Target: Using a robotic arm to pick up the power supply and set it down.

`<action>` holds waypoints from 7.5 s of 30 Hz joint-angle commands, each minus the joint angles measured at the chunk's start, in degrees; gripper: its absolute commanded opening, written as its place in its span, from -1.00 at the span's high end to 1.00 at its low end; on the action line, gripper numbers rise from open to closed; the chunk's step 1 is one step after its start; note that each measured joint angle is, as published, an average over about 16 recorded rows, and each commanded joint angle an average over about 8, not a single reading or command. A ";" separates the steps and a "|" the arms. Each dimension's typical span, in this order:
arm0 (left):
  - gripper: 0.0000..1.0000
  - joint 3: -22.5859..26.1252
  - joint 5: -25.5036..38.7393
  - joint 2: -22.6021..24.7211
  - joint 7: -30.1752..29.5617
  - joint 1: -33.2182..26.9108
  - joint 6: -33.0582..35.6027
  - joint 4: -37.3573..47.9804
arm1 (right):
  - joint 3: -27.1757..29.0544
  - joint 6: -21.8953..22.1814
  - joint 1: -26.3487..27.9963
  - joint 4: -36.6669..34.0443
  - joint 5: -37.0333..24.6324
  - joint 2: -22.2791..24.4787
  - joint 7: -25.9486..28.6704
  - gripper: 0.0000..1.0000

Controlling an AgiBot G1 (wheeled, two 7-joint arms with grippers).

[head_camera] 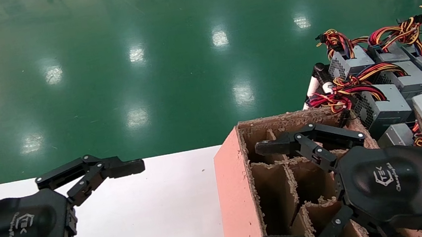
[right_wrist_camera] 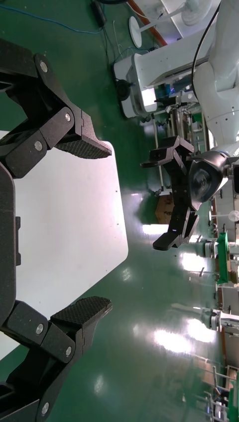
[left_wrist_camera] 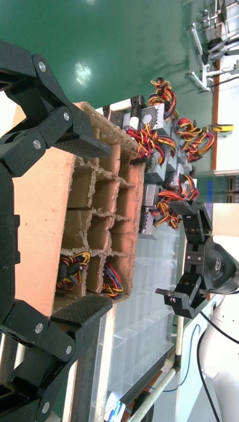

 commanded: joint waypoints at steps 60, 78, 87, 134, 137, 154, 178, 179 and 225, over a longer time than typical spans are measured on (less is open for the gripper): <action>1.00 0.03 -0.01 0.00 0.02 -0.02 0.01 0.02 | -8.36 -0.21 -9.61 2.55 -7.53 11.03 4.90 1.00; 1.00 0.04 -0.02 -0.01 0.02 -0.02 0.00 0.02 | -9.35 0.32 -6.66 2.69 -13.46 10.57 2.51 1.00; 1.00 0.04 -0.02 -0.01 0.02 -0.02 0.00 0.02 | -9.70 0.19 -6.06 2.80 -14.95 10.40 1.07 1.00; 1.00 0.07 -0.04 -0.02 0.04 -0.03 -0.01 0.02 | -3.65 -4.00 14.53 3.56 1.34 17.01 -0.98 1.00; 1.00 0.07 -0.04 -0.02 0.04 -0.03 -0.01 0.02 | -3.68 -4.00 20.23 3.49 0.16 16.56 -0.87 1.00; 1.00 0.08 -0.05 -0.02 0.04 -0.03 -0.02 0.02 | -10.09 -5.01 56.39 -5.42 -20.06 8.97 -3.01 1.00; 1.00 0.10 -0.06 -0.03 0.05 -0.03 -0.02 0.02 | -26.30 -4.94 90.68 -21.52 -46.07 17.87 -12.67 1.00; 1.00 0.10 -0.06 -0.03 0.05 -0.03 -0.02 0.02 | -26.67 -4.90 91.82 -21.88 -47.43 18.18 -13.06 1.00; 1.00 0.12 -0.08 -0.04 0.06 -0.04 -0.03 0.02 | -29.42 11.50 89.33 -68.43 -65.95 8.43 -42.78 1.00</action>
